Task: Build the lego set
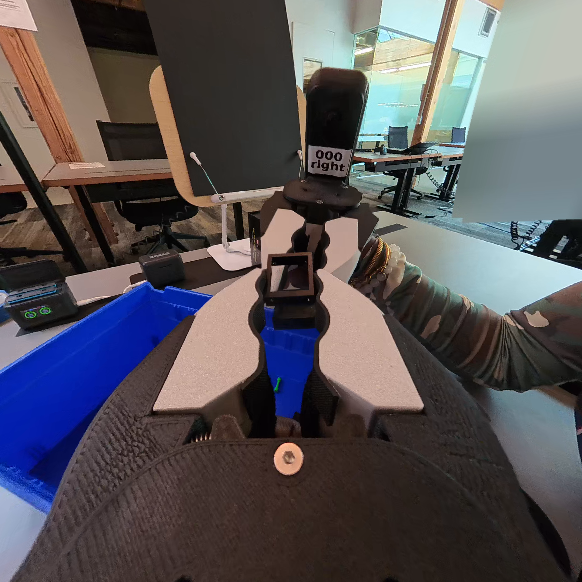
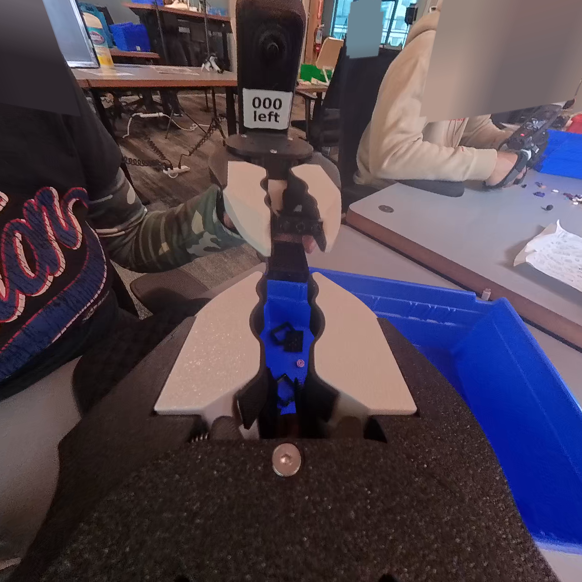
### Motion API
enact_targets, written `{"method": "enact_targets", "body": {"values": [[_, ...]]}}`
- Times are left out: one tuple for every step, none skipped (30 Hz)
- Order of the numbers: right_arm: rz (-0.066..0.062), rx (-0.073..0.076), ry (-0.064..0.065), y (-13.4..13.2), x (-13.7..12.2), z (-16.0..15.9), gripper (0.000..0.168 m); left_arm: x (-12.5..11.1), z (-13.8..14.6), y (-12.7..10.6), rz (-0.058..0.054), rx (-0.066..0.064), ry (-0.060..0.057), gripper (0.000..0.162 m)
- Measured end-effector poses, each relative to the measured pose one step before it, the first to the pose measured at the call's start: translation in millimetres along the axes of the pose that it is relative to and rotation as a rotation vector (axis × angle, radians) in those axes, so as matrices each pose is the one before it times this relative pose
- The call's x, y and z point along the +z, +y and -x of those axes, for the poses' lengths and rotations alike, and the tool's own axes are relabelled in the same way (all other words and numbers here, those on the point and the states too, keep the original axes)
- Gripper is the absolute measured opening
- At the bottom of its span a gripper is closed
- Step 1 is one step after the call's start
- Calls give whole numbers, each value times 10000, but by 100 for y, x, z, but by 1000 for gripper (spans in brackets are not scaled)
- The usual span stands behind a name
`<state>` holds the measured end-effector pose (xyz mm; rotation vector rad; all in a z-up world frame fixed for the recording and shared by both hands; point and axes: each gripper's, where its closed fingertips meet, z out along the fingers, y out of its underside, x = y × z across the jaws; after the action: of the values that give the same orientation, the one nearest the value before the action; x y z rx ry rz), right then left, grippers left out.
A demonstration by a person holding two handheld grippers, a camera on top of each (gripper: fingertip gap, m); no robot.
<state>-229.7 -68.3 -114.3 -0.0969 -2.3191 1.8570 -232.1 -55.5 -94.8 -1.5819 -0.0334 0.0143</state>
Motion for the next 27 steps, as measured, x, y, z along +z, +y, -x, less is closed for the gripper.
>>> {"method": "enact_targets", "body": {"values": [[124,35,63,240,-51,-116,25,-128,133,-86,-28,-12,-45,28],[158,62,49,313,-64,-95,25,-140,176,-47,2,13,-79,28],[245,92,89,482,-49,-180,25,-145,204,7,36,43,-99,28],[396,131,182,736,-33,-334,25,-151,243,64,72,51,-117,27],[573,165,228,1041,27,-435,25,-159,312,130,99,57,-158,27],[612,174,238,1128,98,-468,25,-163,361,200,131,74,-202,27],[551,164,203,1040,158,-439,25,-152,417,300,186,89,-234,27],[418,154,142,817,209,-376,25,-131,423,425,256,104,-245,27],[311,144,124,619,206,-340,25,-103,398,546,327,128,-247,27],[279,109,107,509,203,-293,26,-60,374,644,378,163,-247,27],[237,68,101,423,174,-245,26,-9,336,695,405,195,-241,27],[218,55,146,380,151,-291,26,38,248,720,415,212,-205,27],[181,54,170,301,111,-317,26,89,135,681,386,195,-140,27],[99,60,135,168,68,-242,26,136,31,578,323,147,-77,27],[-9,54,12,-3,0,-57,29,170,-64,467,260,113,-30,27],[-102,50,-60,-171,-60,75,34,182,-101,361,203,113,-11,27],[-169,25,-8,-325,-129,39,39,173,-122,256,155,134,-13,28],[-230,-13,20,-446,-193,31,40,154,-97,189,123,152,-27,28],[-343,-53,-45,-652,-225,166,40,129,-57,124,97,165,-48,28],[-511,-47,-193,-935,-249,409,40,98,-17,47,60,180,-72,28],[-691,-2,-391,-1261,-234,694,39,68,48,-59,3,186,-117,28],[-782,58,-451,-1430,-150,755,38,29,86,-173,-72,202,-147,28],[-704,101,-364,-1312,-43,566,37,1,45,-306,-159,240,-127,28],[-503,128,-220,-952,66,287,36,-56,19,-452,-253,270,-120,28],[-253,129,-124,-471,162,98,36,-89,51,-569,-337,259,-148,28],[-43,84,-62,-69,188,2,36,-123,-3,-635,-370,225,-118,27],[71,55,11,165,191,-96,37,-153,-60,-653,-384,202,-65,28]]}}
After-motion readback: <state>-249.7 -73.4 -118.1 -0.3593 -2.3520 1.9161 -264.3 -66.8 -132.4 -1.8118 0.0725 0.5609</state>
